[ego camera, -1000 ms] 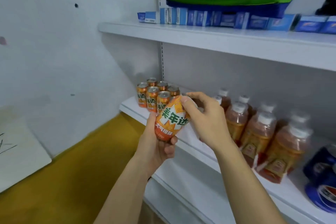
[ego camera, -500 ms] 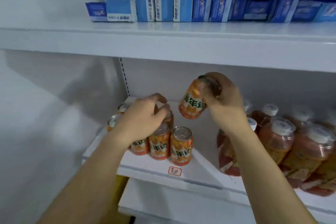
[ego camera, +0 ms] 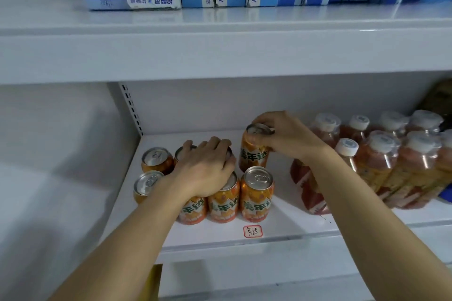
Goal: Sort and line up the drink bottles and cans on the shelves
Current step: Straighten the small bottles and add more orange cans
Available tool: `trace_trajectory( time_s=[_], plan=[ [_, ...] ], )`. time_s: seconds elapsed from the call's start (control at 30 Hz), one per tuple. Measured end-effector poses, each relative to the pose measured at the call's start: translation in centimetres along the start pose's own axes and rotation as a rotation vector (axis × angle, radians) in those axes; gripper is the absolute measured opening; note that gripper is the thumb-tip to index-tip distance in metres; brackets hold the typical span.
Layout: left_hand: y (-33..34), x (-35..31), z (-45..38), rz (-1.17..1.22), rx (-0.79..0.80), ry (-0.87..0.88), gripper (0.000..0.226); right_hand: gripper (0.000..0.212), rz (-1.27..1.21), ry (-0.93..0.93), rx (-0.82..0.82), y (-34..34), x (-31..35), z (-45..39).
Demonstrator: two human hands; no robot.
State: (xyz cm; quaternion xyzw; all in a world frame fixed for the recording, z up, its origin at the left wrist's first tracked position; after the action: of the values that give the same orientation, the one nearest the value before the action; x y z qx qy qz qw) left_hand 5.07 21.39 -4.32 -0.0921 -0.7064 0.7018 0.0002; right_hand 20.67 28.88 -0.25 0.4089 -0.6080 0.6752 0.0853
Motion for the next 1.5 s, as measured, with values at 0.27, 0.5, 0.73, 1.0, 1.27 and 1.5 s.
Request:
trace_trajectory(
  time_s=[0.27,0.5,0.73,1.0,1.27,1.5],
  plan=[
    [0.4,0.2,-0.2,0.001,-0.002,0.013,0.051,0.046,0.091,-0.055,0.206,2.1,-0.3,-0.2],
    [0.5,0.4,-0.2,-0.003,0.015,0.027,0.053,0.05,0.122,-0.072,0.301,3.7,0.1,-0.3],
    [0.6,0.3,-0.3,-0.031,0.02,0.036,0.063,0.05,0.063,-0.043,0.304,3.8,-0.4,-0.1],
    [-0.2,0.3,0.1,0.099,0.01,0.038,0.056,0.06,-0.056,-0.019,0.227,4.1,-0.6,0.5],
    [-5.2,9.8,9.3,0.917,-0.588,-0.008,0.053,0.052,-0.273,-0.149,-0.155,2.4,-1.1,8.8],
    [5.8,14.6,11.3,1.619,-0.566,-0.238,0.086,0.072,-0.066,-0.083,-0.081,4.7,-1.7,9.5]
  ],
)
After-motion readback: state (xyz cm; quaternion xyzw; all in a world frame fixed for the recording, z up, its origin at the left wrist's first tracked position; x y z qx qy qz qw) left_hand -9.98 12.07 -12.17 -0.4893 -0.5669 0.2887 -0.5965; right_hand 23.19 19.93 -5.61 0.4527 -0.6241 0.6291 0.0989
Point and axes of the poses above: each hand's wrist, its own z-axis away from the middle knuckle, its own y-axis out of the palm, x = y × z, the point moved 8 cm from there along -z, towards the middle knuckle
